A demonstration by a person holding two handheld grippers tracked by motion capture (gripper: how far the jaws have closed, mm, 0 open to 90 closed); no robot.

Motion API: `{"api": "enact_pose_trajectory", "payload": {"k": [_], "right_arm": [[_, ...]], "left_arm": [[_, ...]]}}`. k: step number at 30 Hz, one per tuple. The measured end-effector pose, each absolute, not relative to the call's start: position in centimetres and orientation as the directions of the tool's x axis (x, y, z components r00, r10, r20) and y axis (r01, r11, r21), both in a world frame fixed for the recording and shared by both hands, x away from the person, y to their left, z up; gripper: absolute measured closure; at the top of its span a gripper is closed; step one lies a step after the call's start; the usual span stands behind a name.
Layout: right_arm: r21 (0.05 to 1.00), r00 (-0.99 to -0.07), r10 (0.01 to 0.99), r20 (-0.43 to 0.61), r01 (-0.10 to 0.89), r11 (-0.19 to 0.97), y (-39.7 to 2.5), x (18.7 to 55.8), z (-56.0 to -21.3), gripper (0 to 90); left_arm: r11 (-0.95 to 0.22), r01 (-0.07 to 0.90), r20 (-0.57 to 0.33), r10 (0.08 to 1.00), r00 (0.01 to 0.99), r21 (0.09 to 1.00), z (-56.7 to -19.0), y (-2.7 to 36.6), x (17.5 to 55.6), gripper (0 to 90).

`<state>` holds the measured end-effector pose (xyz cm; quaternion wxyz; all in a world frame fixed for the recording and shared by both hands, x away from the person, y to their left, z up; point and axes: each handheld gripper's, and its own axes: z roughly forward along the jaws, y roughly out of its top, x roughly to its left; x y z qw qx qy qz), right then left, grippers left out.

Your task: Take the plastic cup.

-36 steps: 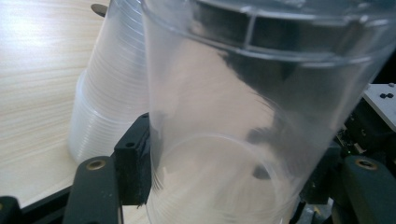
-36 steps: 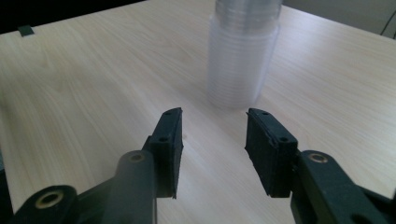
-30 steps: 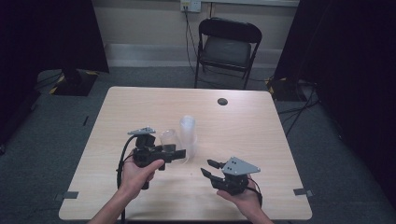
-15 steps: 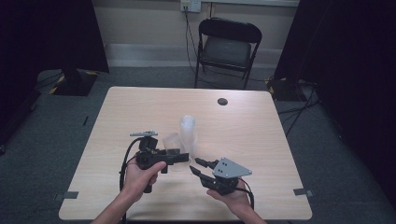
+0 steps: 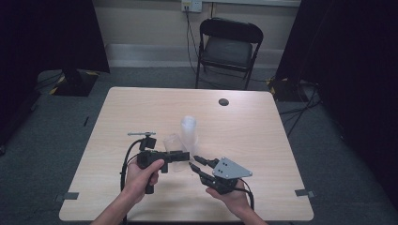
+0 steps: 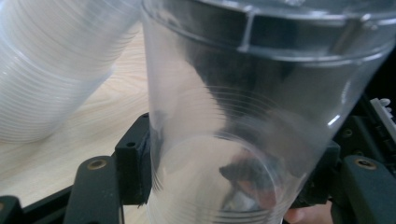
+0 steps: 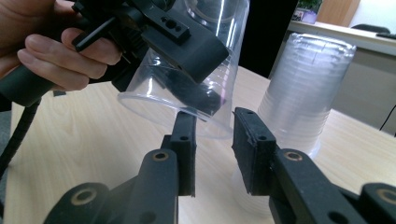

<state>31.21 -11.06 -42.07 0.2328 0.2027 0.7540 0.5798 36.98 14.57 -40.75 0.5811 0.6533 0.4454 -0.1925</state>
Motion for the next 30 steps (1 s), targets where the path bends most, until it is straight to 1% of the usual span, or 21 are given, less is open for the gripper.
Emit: {"api": "enact_pose_trajectory", "payload": {"k": [10, 14, 17, 23, 30], "right_arm": [[0.977, -0.804, 0.579, -0.135, -0.012, 0.212, -10.4, 31.8, -42.0, 71.6], [0.979, -0.798, 0.589, -0.132, -0.012, 0.203, -10.1, 32.0, -41.9, 71.5], [0.981, -0.792, 0.597, -0.128, -0.015, 0.192, -9.9, 32.0, -41.9, 72.1], [0.985, -0.78, 0.611, -0.134, -0.038, 0.168, -9.8, 32.1, -41.8, 72.8], [0.986, -0.777, 0.615, -0.132, -0.041, 0.161, -9.4, 32.4, -41.9, 73.3]], "left_arm": [[0.094, 0.818, -0.797, 0.311, 0.517, 0.567, -40.5, 14.2, 36.6, 35.7], [0.109, 0.826, -0.814, 0.28, 0.509, 0.554, -40.6, 14.0, 36.6, 36.5], [0.094, 0.827, -0.813, 0.271, 0.515, 0.555, -40.6, 13.8, 36.5, 36.6], [0.102, 0.84, -0.834, 0.231, 0.501, 0.533, -40.7, 13.4, 36.4, 36.6], [0.106, 0.839, -0.834, 0.229, 0.502, 0.533, -40.9, 13.2, 36.2, 36.5]]}}
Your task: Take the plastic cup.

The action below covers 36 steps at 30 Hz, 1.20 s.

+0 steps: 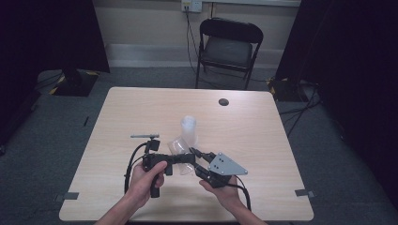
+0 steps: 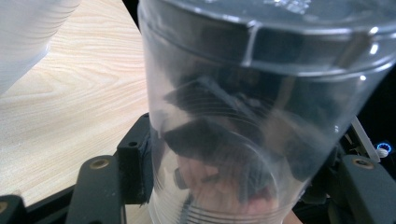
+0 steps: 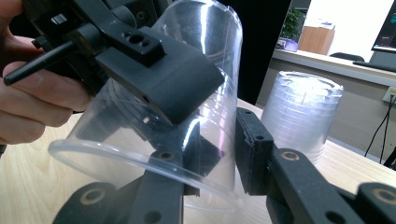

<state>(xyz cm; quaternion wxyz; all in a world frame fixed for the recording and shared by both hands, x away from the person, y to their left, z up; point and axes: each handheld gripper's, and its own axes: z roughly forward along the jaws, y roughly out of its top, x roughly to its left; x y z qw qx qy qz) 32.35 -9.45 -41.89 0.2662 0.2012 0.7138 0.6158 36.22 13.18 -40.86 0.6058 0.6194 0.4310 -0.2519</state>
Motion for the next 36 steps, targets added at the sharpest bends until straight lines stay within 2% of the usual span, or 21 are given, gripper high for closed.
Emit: {"api": "enact_pose_trajectory", "payload": {"k": [8, 16, 19, 22, 36], "right_arm": [[0.991, -0.757, 0.641, -0.124, -0.062, 0.118, -9.5, 32.2, -41.8, 82.4], [0.99, -0.738, 0.662, -0.134, -0.063, 0.13, -9.7, 32.1, -41.7, 88.6], [0.987, -0.732, 0.665, -0.15, -0.069, 0.148, -9.5, 31.7, -41.5, 89.3], [0.987, -0.732, 0.664, -0.151, -0.069, 0.148, -9.6, 31.7, -41.3, 89.8], [0.989, -0.756, 0.646, -0.108, -0.013, 0.15, -10.0, 31.7, -41.5, 90.0]], "left_arm": [[0.097, 0.832, -0.829, 0.205, 0.52, 0.546, -40.9, 12.8, 36.1, 32.5], [0.12, 0.814, -0.817, 0.203, 0.54, 0.568, -41.0, 13.1, 36.4, 27.3], [0.127, 0.808, -0.812, 0.209, 0.545, 0.575, -40.9, 13.2, 36.4, 23.6], [0.123, 0.791, -0.794, 0.225, 0.566, 0.599, -40.7, 13.4, 36.4, 23.7], [0.127, 0.759, -0.758, 0.27, 0.594, 0.639, -40.5, 13.9, 36.7, 16.4]]}}
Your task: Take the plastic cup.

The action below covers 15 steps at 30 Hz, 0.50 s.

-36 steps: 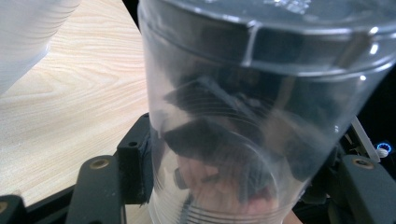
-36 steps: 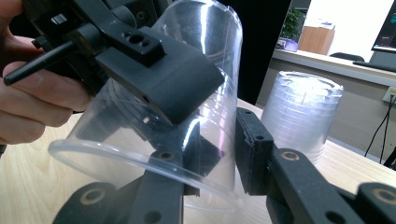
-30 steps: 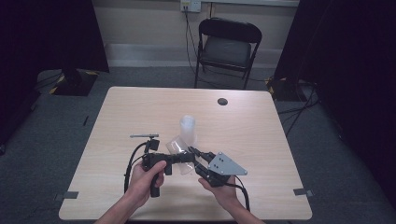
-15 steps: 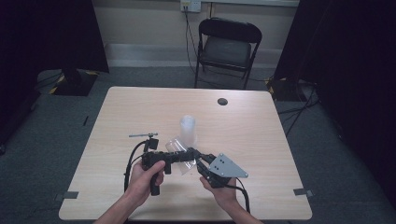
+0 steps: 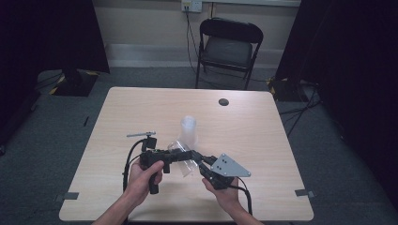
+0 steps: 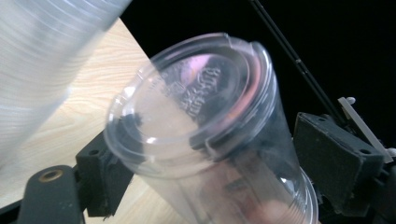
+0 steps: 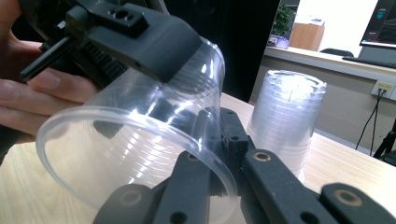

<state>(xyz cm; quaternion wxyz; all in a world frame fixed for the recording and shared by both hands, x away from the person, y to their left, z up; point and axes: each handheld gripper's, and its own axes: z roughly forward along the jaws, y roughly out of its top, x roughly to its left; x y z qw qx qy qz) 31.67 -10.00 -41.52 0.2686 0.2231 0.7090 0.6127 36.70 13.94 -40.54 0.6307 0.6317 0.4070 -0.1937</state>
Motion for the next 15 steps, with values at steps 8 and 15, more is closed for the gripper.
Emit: {"api": "enact_pose_trajectory", "payload": {"k": [8, 15], "right_arm": [[0.988, -0.771, 0.631, -0.083, 0.017, 0.152, -10.17, 31.68, -42.15, 90.0], [0.988, -0.786, 0.616, -0.052, 0.049, 0.146, -10.4, 31.91, -42.19, 90.0]], "left_arm": [[0.135, 0.744, -0.74, 0.314, 0.594, 0.654, -40.71, 14.5, 36.94, 15.7], [0.129, 0.709, -0.7, 0.353, 0.62, 0.693, -40.61, 14.83, 36.9, 15.0]]}}
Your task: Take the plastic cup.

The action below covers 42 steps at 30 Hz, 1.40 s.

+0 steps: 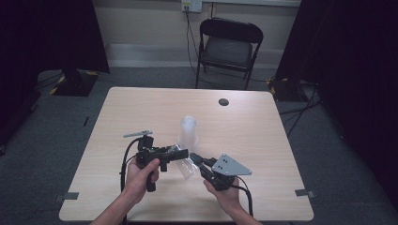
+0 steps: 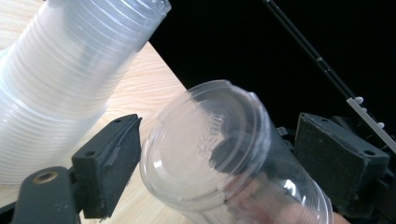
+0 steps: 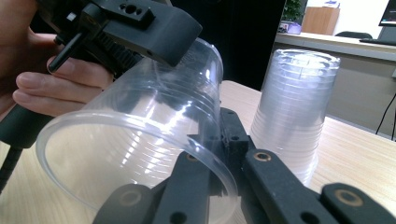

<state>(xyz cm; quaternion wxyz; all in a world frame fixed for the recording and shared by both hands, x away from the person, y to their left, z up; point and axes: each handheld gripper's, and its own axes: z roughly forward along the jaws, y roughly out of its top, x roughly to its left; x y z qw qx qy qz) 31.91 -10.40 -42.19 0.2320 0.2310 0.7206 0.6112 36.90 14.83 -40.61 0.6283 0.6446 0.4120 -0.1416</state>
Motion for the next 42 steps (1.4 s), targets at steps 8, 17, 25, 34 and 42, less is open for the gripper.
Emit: {"api": "enact_pose_trajectory", "payload": {"k": [8, 17, 25, 34, 42], "right_arm": [[0.984, -0.807, 0.591, -0.013, 0.096, 0.151, -10.8, 32.4, -42.1, 90.0], [0.974, -0.818, 0.574, 0.021, 0.146, 0.172, -11.1, 32.9, -42.3, 90.0], [0.962, -0.82, 0.571, 0.051, 0.193, 0.192, -11.8, 33.7, -42.4, 90.0], [0.948, -0.806, 0.585, 0.091, 0.249, 0.197, -12.1, 34.6, -42.7, 90.0], [0.937, -0.802, 0.588, 0.109, 0.281, 0.21, -12.7, 34.9, -42.6, 90.0]], "left_arm": [[0.124, 0.679, -0.663, 0.403, 0.632, 0.723, -40.5, 15.3, 37.0, 15.1], [0.115, 0.629, -0.6, 0.469, 0.648, 0.769, -40.3, 15.3, 36.8, 15.5], [0.105, 0.575, -0.539, 0.514, 0.667, 0.811, -40.2, 15.5, 36.7, 15.4], [0.083, 0.519, -0.468, 0.568, 0.677, 0.851, -40.4, 15.3, 36.7, 15.5], [-0.022, 0.418, -0.322, 0.602, 0.731, 0.908, -39.8, 14.6, 36.0, 15.7]]}}
